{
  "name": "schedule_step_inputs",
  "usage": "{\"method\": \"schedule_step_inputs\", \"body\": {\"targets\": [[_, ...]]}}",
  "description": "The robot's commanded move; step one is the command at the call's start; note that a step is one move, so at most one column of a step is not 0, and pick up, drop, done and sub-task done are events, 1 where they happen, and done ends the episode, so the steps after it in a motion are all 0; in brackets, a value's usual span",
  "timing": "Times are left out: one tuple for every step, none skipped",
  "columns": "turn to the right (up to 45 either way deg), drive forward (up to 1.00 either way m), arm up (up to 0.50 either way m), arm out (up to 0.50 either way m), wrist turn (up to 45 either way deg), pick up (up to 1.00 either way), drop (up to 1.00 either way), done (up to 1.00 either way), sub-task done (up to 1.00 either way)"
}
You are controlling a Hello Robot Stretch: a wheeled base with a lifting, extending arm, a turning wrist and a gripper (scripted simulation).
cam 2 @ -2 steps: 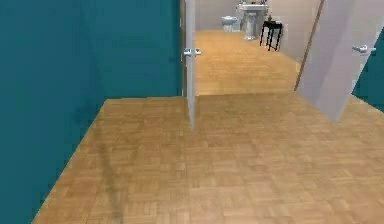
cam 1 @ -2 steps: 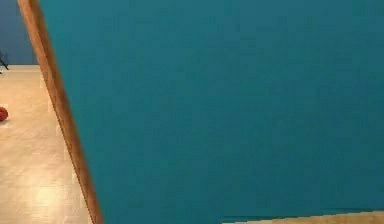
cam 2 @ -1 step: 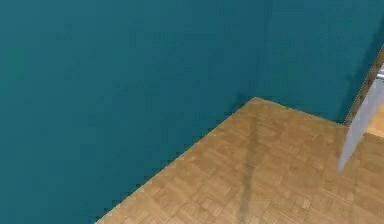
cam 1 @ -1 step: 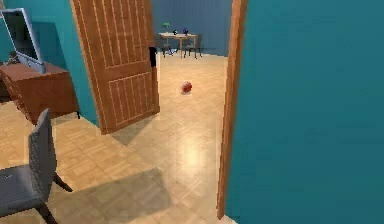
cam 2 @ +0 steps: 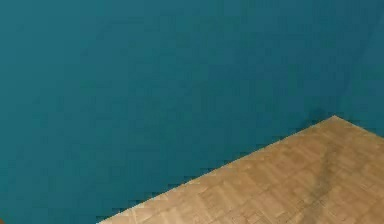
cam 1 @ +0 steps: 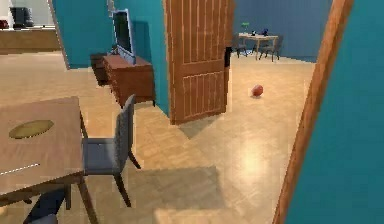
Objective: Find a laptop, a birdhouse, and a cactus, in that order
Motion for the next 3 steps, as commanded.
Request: {"method": "schedule_step_inputs", "body": {"targets": [[0.0, 1.0, 0.0, 0.0, 0.0, 0.0, 0.0, 0.0, 0.0], [21.0, 0.0, 0.0, 0.0, 0.0, 0.0, 0.0, 0.0, 0.0], [3.0, 0.0, 0.0, 0.0, 0.0, 0.0, 0.0, 0.0, 0.0]]}}
